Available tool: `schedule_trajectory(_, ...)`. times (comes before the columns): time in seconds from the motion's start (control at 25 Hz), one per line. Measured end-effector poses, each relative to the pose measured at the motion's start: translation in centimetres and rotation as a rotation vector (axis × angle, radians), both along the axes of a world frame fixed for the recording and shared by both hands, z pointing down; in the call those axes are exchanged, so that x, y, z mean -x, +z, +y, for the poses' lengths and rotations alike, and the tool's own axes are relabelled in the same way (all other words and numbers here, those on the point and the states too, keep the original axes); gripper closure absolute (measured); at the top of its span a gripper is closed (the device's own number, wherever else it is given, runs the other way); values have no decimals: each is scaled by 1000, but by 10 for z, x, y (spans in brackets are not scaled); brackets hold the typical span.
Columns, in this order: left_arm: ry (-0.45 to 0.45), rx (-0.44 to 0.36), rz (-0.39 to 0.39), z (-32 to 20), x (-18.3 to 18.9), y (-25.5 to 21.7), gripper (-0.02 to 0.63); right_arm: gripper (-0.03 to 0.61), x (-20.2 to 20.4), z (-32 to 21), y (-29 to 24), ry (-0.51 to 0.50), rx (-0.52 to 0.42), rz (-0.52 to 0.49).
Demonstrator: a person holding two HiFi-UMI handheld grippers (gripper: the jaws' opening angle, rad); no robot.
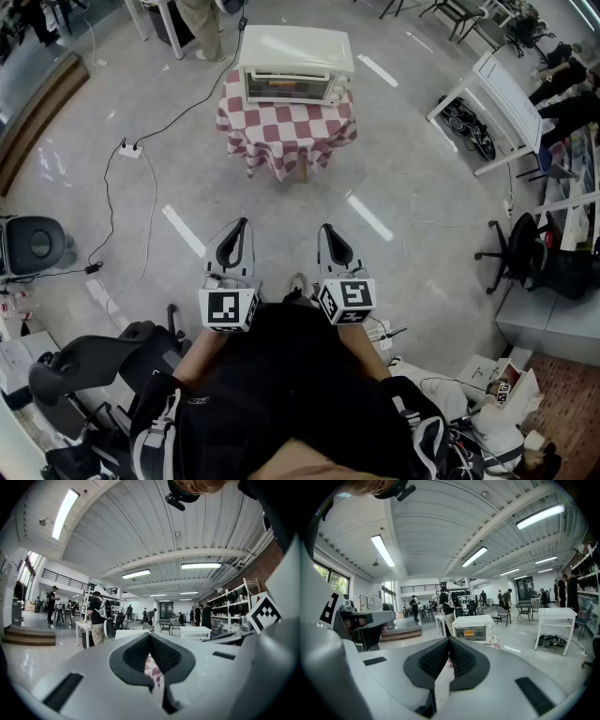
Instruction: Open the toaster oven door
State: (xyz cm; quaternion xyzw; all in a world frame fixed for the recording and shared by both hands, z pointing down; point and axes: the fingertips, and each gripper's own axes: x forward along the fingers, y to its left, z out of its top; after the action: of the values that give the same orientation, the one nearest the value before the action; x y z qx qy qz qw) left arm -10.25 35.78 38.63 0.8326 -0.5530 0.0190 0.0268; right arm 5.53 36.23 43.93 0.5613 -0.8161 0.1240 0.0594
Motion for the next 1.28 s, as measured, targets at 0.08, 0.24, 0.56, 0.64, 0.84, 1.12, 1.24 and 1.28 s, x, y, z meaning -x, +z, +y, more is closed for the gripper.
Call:
schedule_trajectory(0.08, 1, 0, 0, 0, -1, 0, 604, 555, 1, 1, 0, -4, 2, 2)
schedule_trajectory(0.24, -2, 7, 0, 3, -2, 3, 604, 555, 1, 2, -1, -13, -1, -8)
schedule_trajectory(0.56, -15, 16, -10, 0, -15, 5, 604, 555, -7, -4, -3, -31, -7, -29)
schedule_trajectory(0.64, -19, 19, -13, -1, -21, 6, 604, 555, -12, -4, -1, -40, -3, -26)
schedule_trajectory(0.84, -29, 24, -15, -4, -42, 6, 604, 555, -30, -8, 2, -58, 3, -27)
schedule_trajectory(1.12, -74, 37, -23, -6, -73, 10, 604, 555, -60, -12, 10, -108, 10, -29)
schedule_trajectory(1.24, -101, 52, -30, -5, -77, 16, 604, 555, -67, -17, 20, -138, 19, -22)
schedule_trajectory(1.28, -106, 58, -34, -6, -78, 18, 604, 555, -67, -19, 22, -146, 21, -20)
